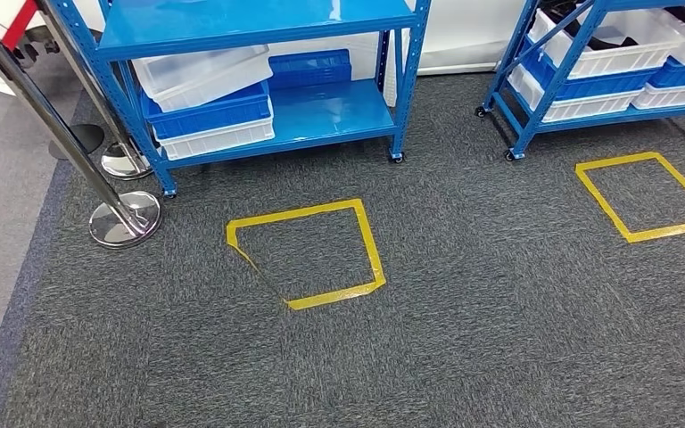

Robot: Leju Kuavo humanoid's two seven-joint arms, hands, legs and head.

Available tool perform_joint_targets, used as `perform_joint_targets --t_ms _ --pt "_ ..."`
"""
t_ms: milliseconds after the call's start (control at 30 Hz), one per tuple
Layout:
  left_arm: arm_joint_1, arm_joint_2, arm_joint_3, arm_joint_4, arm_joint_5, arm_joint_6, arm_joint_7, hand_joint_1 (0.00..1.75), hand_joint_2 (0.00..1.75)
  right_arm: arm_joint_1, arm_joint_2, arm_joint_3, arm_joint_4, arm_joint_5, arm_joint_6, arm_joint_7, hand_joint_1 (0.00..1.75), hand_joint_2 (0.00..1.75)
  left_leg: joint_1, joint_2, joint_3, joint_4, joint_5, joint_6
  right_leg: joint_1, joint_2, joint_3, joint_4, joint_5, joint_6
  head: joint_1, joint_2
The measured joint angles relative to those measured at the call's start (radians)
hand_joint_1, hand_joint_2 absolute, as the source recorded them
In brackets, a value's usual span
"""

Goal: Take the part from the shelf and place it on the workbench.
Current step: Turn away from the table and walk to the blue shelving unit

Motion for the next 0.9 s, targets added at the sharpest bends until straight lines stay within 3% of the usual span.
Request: perform_joint_targets --t_ms 33,100,133,267,333,400,433,467,500,567,600,667,767,800,900 --pt "0.000 0.000 0.000 0.000 0.000 0.000 0.000 0.00 0.00 0.000 0.000 0.000 0.000 0.000 0.000 0.000 0.00 0.00 0.001 -0.002 0.001 0.005 -0.005 -0.003 -0.001 0.000 0.028 -0.062 0.038 -0.001 0.000 0.000" --pt "0.000 -0.001 0.000 0.000 0.000 0.000 0.000 0.00 0.00 -0.002 0.000 0.000 0.000 0.000 0.000 0.000 0.00 0.00 -0.001 -0.004 0.000 0.018 -0.016 -0.013 -0.001 0.002 0.079 -0.172 0.081 -0.007 0.000 0.000" --pt "0.000 -0.001 0.000 0.000 0.000 0.000 0.000 0.00 0.00 -0.002 0.000 0.000 0.000 0.000 0.000 0.000 0.00 0.00 -0.002 -0.005 -0.001 0.022 -0.019 -0.019 0.000 0.003 0.092 -0.199 0.085 -0.011 -0.001 0.000" --pt "-0.001 0.000 0.000 0.000 0.001 0.000 0.000 0.00 0.00 -0.002 0.000 0.000 0.000 0.000 0.002 0.000 0.00 0.00 -0.001 -0.004 -0.004 0.031 -0.031 -0.042 0.002 0.004 0.098 -0.212 0.084 -0.034 -0.002 0.000" --pt "-0.001 0.000 0.000 0.000 0.003 0.000 -0.001 0.00 0.00 -0.003 0.000 0.000 0.000 0.000 0.006 0.001 0.00 0.00 0.001 -0.001 -0.040 0.104 -0.072 -0.053 -0.001 0.003 0.102 -0.217 0.084 -0.045 -0.006 0.000" --pt "-0.001 0.000 0.000 0.000 0.007 -0.002 -0.002 0.00 0.00 -0.004 0.000 0.000 0.000 0.000 0.011 0.001 0.00 0.00 0.004 0.001 -0.111 0.237 -0.127 -0.060 0.000 0.001 0.103 -0.217 0.081 -0.051 -0.008 0.000" --pt "0.000 0.000 0.000 0.000 0.009 -0.002 -0.002 0.00 0.00 -0.003 0.000 0.000 0.000 0.000 0.012 0.002 0.00 0.00 0.004 0.001 -0.141 0.288 -0.138 -0.062 0.000 0.001 0.104 -0.217 0.079 -0.052 -0.008 0.000" --pt "0.001 0.000 0.000 0.000 0.011 -0.002 -0.002 0.00 0.00 -0.003 0.000 0.000 0.000 0.000 0.012 0.002 0.00 0.00 0.004 0.001 -0.155 0.305 -0.129 -0.062 0.001 0.001 0.106 -0.217 0.077 -0.052 -0.008 0.000" --pt "0.003 0.000 0.000 0.000 0.012 -0.003 -0.002 0.00 0.00 -0.002 0.000 0.000 0.000 0.000 0.012 0.002 0.00 0.00 0.004 0.001 -0.149 0.281 -0.101 -0.060 0.002 0.002 0.110 -0.217 0.074 -0.052 -0.008 0.000" --pt "0.004 0.001 0.000 0.000 0.012 -0.003 -0.002 0.00 0.00 -0.002 0.001 0.000 0.000 0.000 0.012 0.003 0.00 0.00 0.002 0.002 -0.094 0.151 -0.026 -0.049 0.002 0.003 0.121 -0.217 0.069 -0.048 -0.008 0.000" --pt "0.003 0.002 0.000 0.000 0.012 -0.003 -0.003 0.00 0.00 -0.003 0.001 0.000 0.000 0.000 0.012 0.002 0.00 0.00 -0.001 0.002 -0.066 0.088 -0.004 -0.042 0.003 0.003 0.125 -0.217 0.064 -0.043 -0.008 0.000" --pt "0.000 0.003 0.000 0.000 0.012 -0.003 -0.003 0.00 0.00 -0.005 0.003 0.000 0.000 -0.001 0.012 0.002 0.00 0.00 -0.009 0.003 -0.038 0.024 0.001 -0.027 0.004 0.002 0.131 -0.219 0.062 -0.031 -0.007 0.000" --pt "0.002 0.002 0.000 0.000 0.013 -0.003 -0.004 0.00 0.00 -0.005 0.003 0.000 0.000 -0.001 0.012 0.002 0.00 0.00 -0.006 0.001 -0.018 0.006 -0.003 -0.006 0.005 0.002 0.136 -0.203 0.062 -0.012 -0.006 0.000" --pt "0.002 0.001 0.000 0.000 0.014 -0.003 -0.004 0.00 0.00 -0.006 0.003 0.000 0.000 -0.001 0.011 0.002 0.00 0.00 -0.004 0.001 -0.007 0.003 -0.004 0.000 0.004 0.003 0.128 -0.181 0.049 -0.007 -0.004 0.000" --pt "0.002 0.001 0.000 0.000 0.014 -0.003 -0.004 0.00 0.00 -0.007 0.003 0.000 0.000 -0.001 0.011 0.002 0.00 0.00 -0.004 0.002 0.007 0.002 -0.010 0.010 0.002 0.004 0.042 -0.027 -0.029 0.001 0.002 0.000"
